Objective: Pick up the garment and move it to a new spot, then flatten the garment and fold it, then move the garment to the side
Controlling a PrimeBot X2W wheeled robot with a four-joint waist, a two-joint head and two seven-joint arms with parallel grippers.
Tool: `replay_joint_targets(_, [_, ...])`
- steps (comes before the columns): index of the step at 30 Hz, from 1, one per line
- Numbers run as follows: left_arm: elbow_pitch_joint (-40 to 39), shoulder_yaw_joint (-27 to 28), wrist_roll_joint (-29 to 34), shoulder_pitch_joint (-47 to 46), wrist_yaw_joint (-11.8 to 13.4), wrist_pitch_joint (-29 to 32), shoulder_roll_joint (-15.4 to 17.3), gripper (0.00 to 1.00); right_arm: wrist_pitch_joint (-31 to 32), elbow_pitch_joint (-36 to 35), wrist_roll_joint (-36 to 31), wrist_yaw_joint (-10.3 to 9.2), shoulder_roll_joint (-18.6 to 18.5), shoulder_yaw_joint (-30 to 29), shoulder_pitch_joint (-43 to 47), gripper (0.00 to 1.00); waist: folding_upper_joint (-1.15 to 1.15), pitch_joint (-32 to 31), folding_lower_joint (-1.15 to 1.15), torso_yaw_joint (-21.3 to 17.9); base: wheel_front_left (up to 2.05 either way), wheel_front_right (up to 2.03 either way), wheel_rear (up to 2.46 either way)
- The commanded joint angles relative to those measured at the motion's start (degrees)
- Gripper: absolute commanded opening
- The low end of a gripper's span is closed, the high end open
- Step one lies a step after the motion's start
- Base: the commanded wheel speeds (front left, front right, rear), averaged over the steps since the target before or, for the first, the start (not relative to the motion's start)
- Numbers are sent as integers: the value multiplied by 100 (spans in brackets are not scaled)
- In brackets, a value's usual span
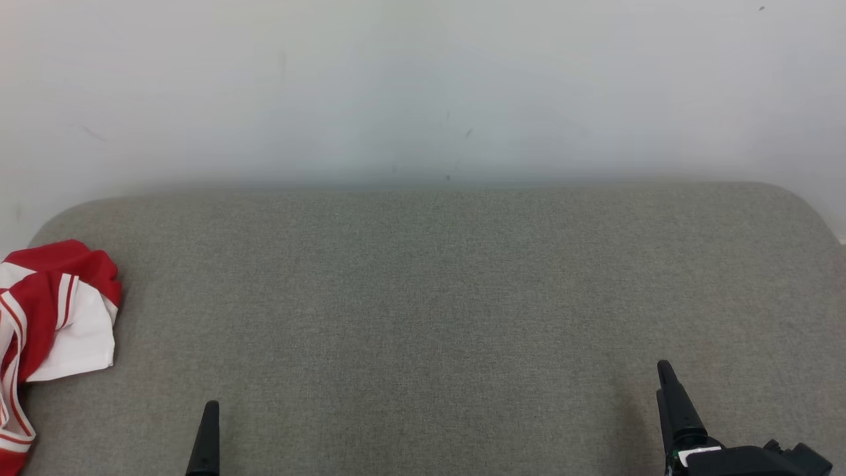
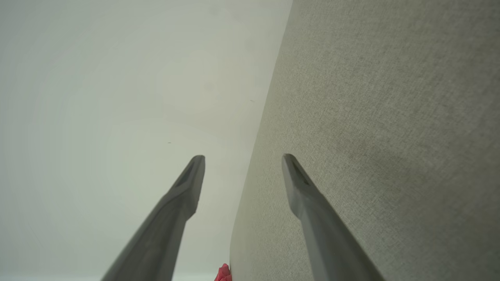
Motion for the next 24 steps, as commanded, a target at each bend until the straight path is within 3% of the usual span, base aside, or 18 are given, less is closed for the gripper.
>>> replay_joint_targets(1, [-79,-21,173,-6,22,-66,33,100,-47,-70,-145,25,-9,17,-50,100,0,-8,-1,3,0,0,0])
replay_joint_targets(24, [-142,-445,2867,154,327,-532,43,100,-510,119,-2895,32,-12,81,53,100,0,-179,-1,61,0,0,0])
